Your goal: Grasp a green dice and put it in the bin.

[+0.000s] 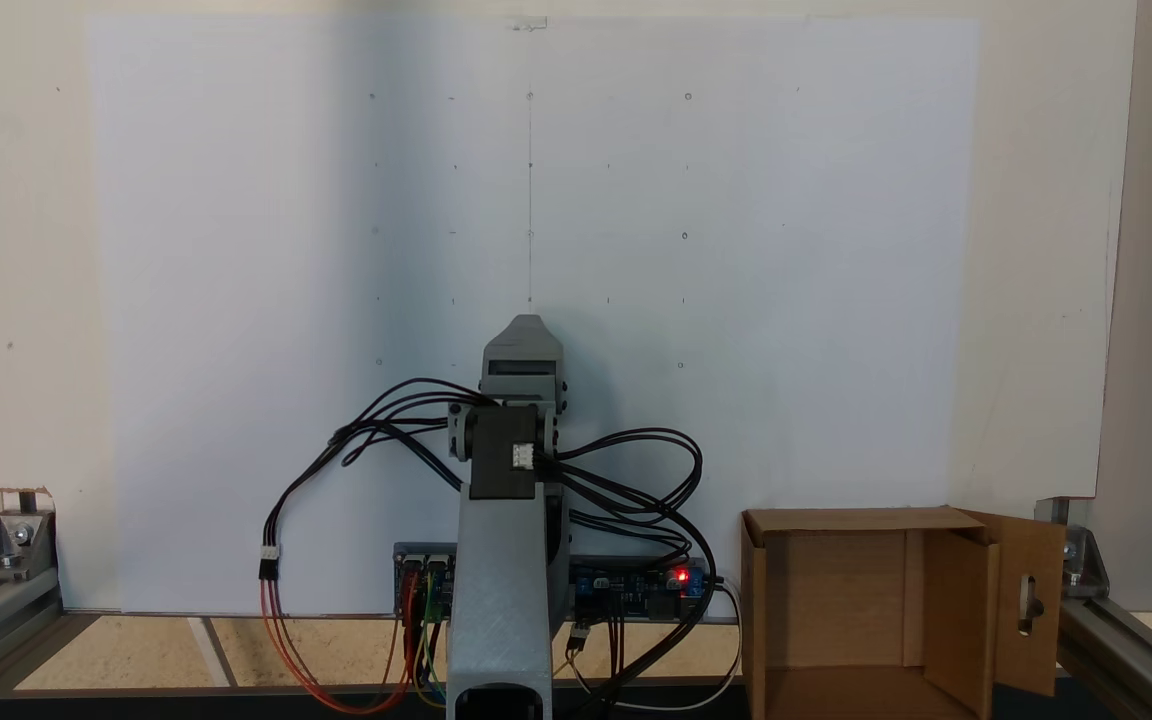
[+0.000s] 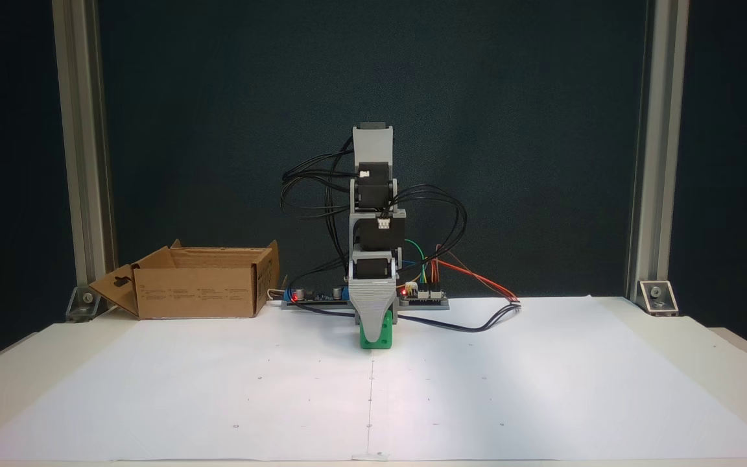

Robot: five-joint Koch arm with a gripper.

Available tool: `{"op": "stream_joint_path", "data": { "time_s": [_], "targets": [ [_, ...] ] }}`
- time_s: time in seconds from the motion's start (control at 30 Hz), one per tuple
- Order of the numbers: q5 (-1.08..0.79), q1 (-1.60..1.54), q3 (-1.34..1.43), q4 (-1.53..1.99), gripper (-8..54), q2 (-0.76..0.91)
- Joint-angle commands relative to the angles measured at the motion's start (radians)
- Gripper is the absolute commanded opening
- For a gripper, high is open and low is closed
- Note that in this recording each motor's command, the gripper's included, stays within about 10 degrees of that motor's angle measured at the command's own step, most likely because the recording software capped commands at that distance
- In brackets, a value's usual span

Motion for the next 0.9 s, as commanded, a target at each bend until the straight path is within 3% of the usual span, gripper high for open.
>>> {"op": "stream_joint_path", "data": {
  "time_s": [0.0,0.5,0.7,0.8,0.87],
  "targets": [
    [-0.02,0.0,-0.017,0.0,41.3,-0.006],
    [-0.02,0.005,-0.012,-0.032,37.9,-0.025],
    [-0.02,0.012,-0.009,-0.052,29.4,-0.025],
    [-0.02,0.012,-0.009,-0.055,28.1,-0.026],
    [-0.02,0.012,-0.009,-0.055,19.6,-0.025]
  ]
}}
